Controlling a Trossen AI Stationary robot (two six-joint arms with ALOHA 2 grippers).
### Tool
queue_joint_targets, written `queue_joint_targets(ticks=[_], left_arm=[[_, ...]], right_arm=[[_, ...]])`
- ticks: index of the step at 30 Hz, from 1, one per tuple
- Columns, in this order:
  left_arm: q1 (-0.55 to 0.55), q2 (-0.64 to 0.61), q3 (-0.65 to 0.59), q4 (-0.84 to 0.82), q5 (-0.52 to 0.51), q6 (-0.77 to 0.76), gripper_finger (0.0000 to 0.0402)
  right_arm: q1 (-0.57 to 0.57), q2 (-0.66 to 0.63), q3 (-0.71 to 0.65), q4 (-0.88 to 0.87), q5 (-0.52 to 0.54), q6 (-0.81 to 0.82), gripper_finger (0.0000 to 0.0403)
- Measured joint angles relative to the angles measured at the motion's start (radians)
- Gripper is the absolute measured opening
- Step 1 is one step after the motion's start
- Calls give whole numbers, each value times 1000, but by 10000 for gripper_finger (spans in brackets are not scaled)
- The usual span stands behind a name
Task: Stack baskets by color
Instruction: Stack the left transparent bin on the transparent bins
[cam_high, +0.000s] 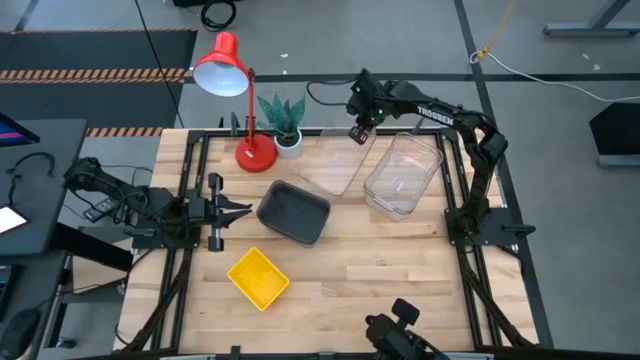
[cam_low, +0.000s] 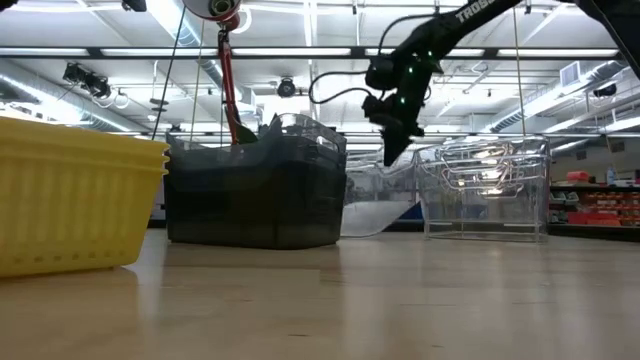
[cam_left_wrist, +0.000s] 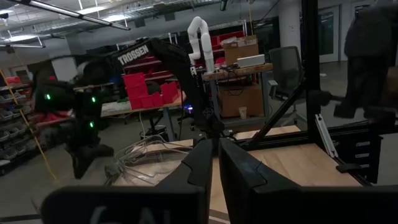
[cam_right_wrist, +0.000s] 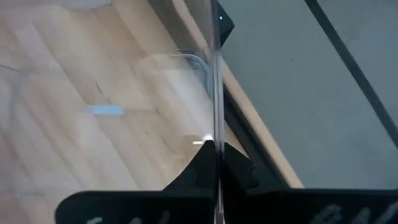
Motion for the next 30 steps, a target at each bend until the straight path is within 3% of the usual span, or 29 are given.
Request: queue_joint_targets(ticks=[14, 30], left_arm=[[0, 0, 0, 0, 0, 0, 25], [0, 0, 0, 0, 0, 0, 25]], right_arm=[[38, 0, 377, -297, 76, -36, 5], [121, 0, 671, -571, 190, -33, 4]])
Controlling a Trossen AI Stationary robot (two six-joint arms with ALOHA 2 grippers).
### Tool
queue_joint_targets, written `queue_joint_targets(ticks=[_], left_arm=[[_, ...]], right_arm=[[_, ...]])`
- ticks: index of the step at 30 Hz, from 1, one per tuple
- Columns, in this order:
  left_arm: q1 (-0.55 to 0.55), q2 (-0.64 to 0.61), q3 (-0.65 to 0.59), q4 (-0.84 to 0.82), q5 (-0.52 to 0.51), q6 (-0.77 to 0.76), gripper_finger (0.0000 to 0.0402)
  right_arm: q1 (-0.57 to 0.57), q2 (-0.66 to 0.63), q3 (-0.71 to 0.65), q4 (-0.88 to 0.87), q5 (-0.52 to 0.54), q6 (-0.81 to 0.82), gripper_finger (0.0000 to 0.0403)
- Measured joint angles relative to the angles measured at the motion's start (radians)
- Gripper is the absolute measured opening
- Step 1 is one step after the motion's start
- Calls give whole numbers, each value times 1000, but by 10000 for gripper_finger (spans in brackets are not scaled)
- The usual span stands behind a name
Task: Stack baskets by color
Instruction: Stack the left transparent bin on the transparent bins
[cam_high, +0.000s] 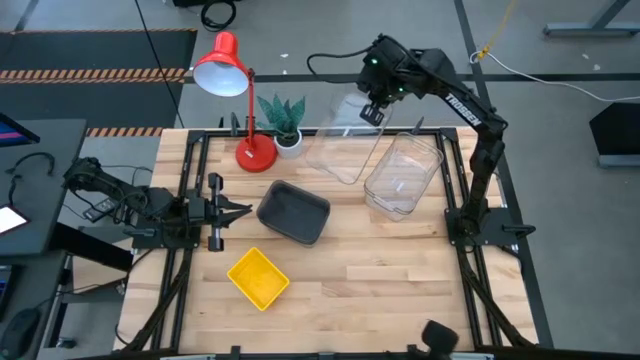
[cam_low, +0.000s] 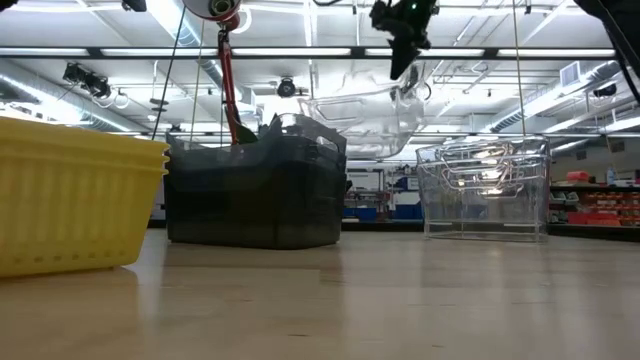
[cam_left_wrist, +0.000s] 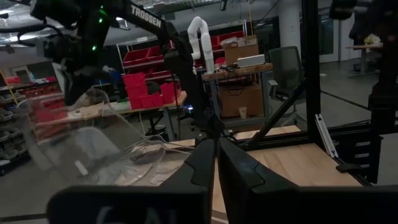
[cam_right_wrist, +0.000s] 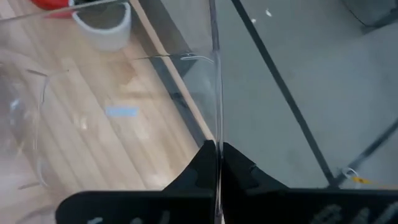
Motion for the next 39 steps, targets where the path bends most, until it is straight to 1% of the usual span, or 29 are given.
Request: queue_joint_targets(ticks=[3, 10, 17, 23, 26, 29, 33, 39], left_arm=[[0, 0, 0, 0, 0, 0, 23], [0, 0, 0, 0, 0, 0, 31], [0, 0, 0, 0, 0, 0, 31], [0, 0, 0, 0, 0, 0, 26], [0, 0, 0, 0, 0, 0, 30], [0, 0, 0, 0, 0, 0, 34], [0, 0, 0, 0, 0, 0, 36], [0, 0, 0, 0, 0, 0, 29]], right_arm=[[3, -2, 54, -76, 33, 4, 4], [2, -103, 38, -129, 72, -2, 4], [-3, -241, 38, -128, 74, -17, 4], [-4, -338, 19, -124, 40, 15, 4], [-4, -391, -59, -124, 28, 33, 4], [-4, -446, -188, -129, 27, 35, 4], [-5, -508, -372, -128, 46, 36, 4], [-5, -562, -605, -112, 91, 83, 4]])
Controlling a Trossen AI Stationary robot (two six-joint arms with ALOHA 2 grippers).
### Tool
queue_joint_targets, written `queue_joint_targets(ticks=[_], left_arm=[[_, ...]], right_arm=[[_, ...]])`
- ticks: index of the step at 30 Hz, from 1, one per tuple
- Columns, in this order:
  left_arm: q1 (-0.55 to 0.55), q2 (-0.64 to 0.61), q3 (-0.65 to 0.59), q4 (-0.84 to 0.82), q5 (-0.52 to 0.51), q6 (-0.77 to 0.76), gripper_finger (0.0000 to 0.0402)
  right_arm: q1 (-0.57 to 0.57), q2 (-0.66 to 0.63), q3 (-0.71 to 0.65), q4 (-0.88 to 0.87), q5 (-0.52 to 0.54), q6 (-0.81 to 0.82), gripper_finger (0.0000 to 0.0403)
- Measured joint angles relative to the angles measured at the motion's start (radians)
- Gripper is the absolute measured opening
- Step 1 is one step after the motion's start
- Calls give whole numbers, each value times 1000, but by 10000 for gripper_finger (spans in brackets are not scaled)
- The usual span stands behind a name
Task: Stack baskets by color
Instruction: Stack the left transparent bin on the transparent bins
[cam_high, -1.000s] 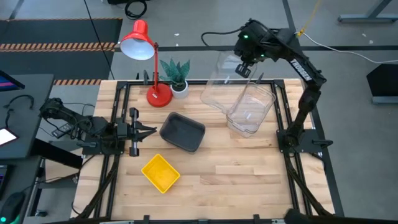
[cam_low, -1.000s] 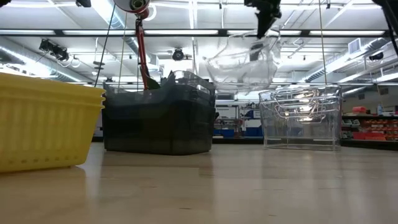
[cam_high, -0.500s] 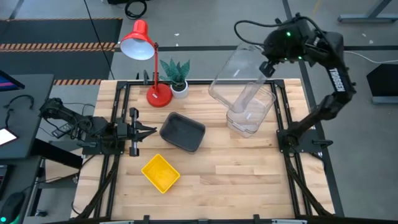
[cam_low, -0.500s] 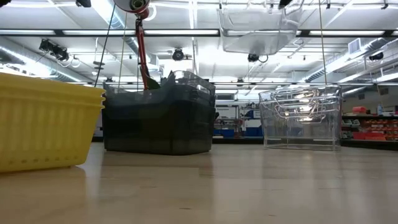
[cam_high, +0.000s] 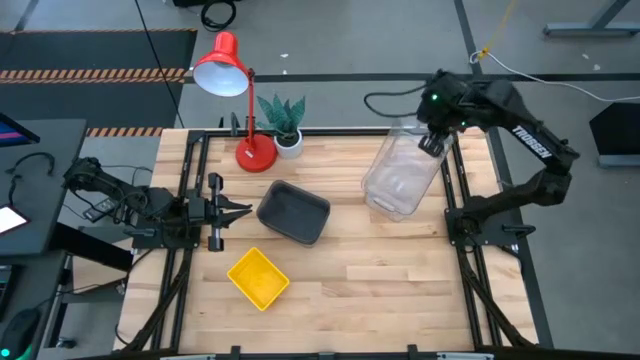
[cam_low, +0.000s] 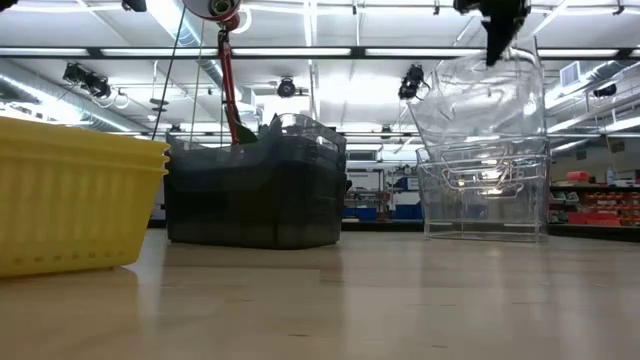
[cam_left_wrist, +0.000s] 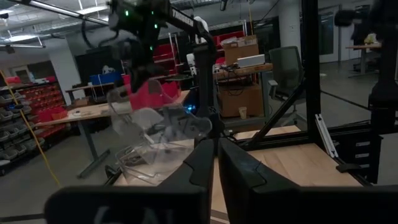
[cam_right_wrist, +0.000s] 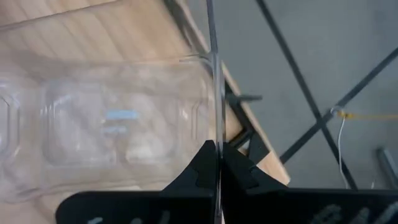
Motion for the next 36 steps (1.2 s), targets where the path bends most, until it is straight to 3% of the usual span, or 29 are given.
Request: queue_joint_targets(ticks=[18, 29, 36], left_arm=[[0, 0, 0, 0, 0, 0, 27], [0, 0, 0, 0, 0, 0, 36], [0, 0, 0, 0, 0, 0, 30]], right_arm=[[-43, -37, -517, 220, -71, 31, 11], [-47, -46, -690, 356, -125, 47, 23], [-47, -42, -729, 386, -121, 52, 55]])
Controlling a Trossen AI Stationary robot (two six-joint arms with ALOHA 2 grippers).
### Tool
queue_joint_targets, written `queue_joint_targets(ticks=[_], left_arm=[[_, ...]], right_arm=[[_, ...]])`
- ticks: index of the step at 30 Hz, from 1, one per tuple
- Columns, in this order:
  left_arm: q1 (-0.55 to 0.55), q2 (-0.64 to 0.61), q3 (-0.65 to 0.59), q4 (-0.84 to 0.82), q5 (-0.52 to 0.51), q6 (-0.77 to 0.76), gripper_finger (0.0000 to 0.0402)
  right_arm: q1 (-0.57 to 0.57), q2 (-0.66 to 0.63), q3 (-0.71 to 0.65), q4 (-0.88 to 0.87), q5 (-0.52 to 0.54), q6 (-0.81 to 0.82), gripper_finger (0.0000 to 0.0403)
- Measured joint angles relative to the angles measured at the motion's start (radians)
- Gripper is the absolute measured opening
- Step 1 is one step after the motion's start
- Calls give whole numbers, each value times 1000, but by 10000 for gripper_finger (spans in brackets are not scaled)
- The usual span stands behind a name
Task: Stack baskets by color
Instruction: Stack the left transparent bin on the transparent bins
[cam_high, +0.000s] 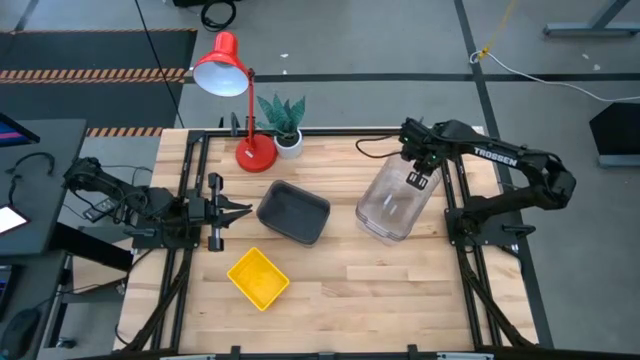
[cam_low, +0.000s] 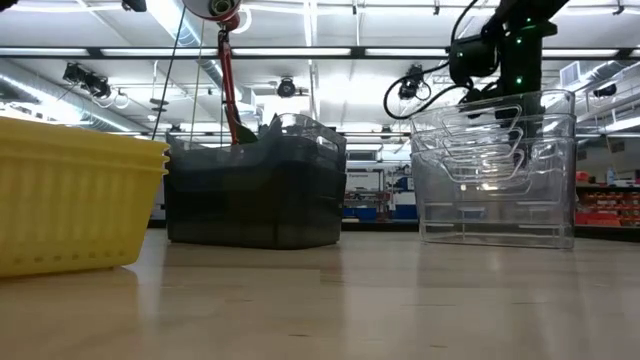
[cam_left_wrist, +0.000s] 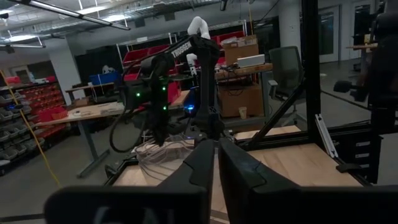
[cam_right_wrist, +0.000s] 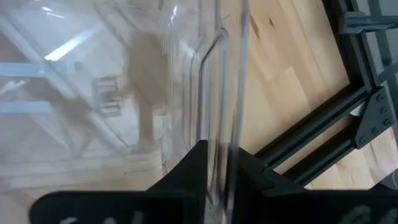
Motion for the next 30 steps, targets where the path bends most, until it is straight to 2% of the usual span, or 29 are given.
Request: queue_joint_targets(ticks=[4, 9, 15, 20, 30], left_arm=[[0, 0, 0, 0, 0, 0, 26], [0, 0, 0, 0, 0, 0, 28], [0, 0, 0, 0, 0, 0, 34], [0, 0, 0, 0, 0, 0, 28], [0, 0, 0, 0, 0, 0, 28]], right_arm=[[-1, 5, 37, -44, -15, -3, 87], [0, 3, 154, -84, -21, 0, 124], [-1, 0, 248, -103, -1, 0, 155], [0, 0, 232, -97, -8, 4, 164], [1, 2, 68, -7, -49, 58, 163]])
